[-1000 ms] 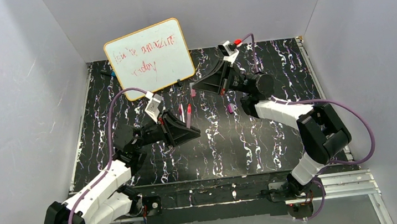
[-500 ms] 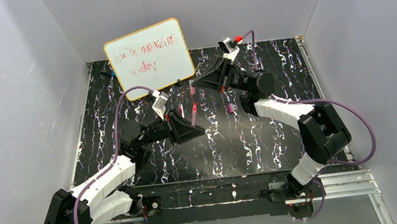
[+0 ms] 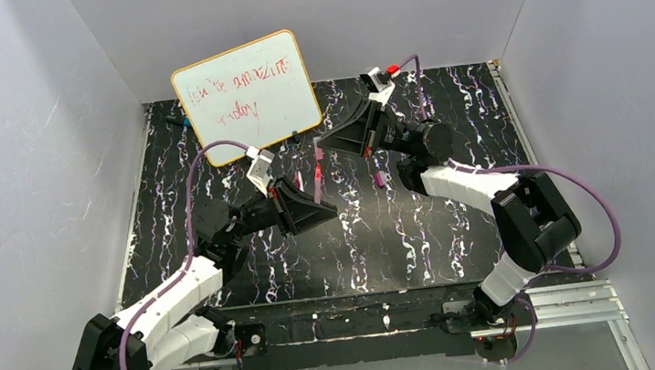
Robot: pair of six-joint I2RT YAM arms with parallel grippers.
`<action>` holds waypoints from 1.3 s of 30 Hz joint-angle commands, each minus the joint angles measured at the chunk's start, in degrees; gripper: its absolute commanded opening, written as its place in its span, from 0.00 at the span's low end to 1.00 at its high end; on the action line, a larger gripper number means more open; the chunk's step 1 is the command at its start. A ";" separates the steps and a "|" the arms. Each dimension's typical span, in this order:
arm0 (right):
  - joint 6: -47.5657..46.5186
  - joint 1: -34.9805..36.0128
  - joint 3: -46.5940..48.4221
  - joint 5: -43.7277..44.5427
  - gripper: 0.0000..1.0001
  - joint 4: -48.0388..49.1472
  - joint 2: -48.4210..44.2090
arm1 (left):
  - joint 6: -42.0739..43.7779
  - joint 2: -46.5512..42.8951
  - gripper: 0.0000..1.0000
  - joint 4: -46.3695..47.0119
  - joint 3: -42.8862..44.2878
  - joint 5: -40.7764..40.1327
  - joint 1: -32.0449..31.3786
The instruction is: Insert the pens into the pen caps
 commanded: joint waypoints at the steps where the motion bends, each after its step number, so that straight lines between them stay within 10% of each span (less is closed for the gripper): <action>1: -0.76 0.11 -0.30 -0.53 0.01 18.43 -2.88 | 0.66 -1.11 0.00 2.30 2.75 -1.28 -0.21; 39: -1.24 0.13 4.18 0.00 0.01 16.97 -0.45 | -1.61 0.25 0.00 5.81 0.21 -1.80 -0.30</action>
